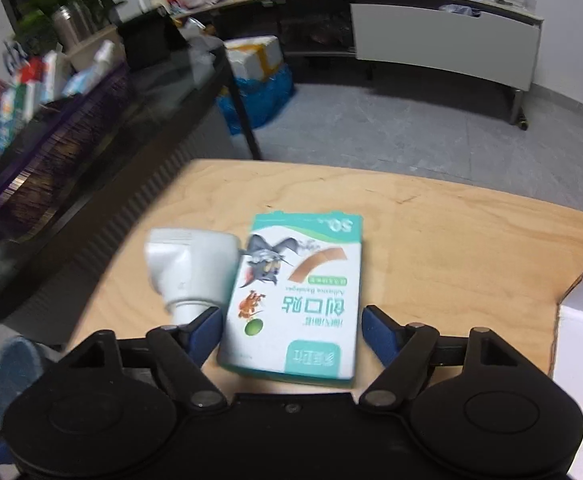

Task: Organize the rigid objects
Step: 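Grasp the white UGREEN charger box with the left gripper while the right gripper grasps the green bandage box, then carry the UGREEN box and bandage box over the white box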

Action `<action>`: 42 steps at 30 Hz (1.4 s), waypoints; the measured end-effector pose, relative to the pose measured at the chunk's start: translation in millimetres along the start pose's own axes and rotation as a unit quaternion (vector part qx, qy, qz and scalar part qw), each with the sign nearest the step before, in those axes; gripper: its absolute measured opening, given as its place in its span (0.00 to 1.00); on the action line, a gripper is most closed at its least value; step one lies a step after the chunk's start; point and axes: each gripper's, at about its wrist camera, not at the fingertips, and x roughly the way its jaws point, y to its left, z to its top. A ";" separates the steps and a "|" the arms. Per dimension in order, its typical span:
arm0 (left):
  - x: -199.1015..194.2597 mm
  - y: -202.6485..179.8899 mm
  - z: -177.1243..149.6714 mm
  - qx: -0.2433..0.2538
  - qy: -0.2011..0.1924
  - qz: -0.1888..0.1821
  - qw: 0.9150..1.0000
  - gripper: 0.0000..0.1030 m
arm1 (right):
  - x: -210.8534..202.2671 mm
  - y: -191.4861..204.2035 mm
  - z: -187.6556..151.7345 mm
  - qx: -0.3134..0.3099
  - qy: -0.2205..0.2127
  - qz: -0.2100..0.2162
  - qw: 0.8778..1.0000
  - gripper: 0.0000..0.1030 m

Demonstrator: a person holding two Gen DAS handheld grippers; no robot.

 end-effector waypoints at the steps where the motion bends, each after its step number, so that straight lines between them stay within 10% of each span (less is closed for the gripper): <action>1: 0.0 0.2 -0.3 -0.003 0.000 0.000 1.000 0.58 | 4.1 0.4 -1.2 -0.003 0.007 -0.014 1.000 0.87; 16: 1.7 2.7 -1.3 -0.029 -0.004 0.018 0.999 0.58 | 9.1 -5.7 4.8 -0.033 -0.009 -0.023 0.999 0.82; 29: -37.1 -37.4 13.1 -0.018 0.013 0.044 0.999 0.58 | -167.2 -43.3 -95.6 0.043 -0.088 -0.045 0.994 0.82; 42: -85.7 -149.8 20.2 0.037 -0.005 -0.026 0.999 0.58 | -305.1 -110.2 -177.1 0.101 -0.168 -0.149 0.969 0.82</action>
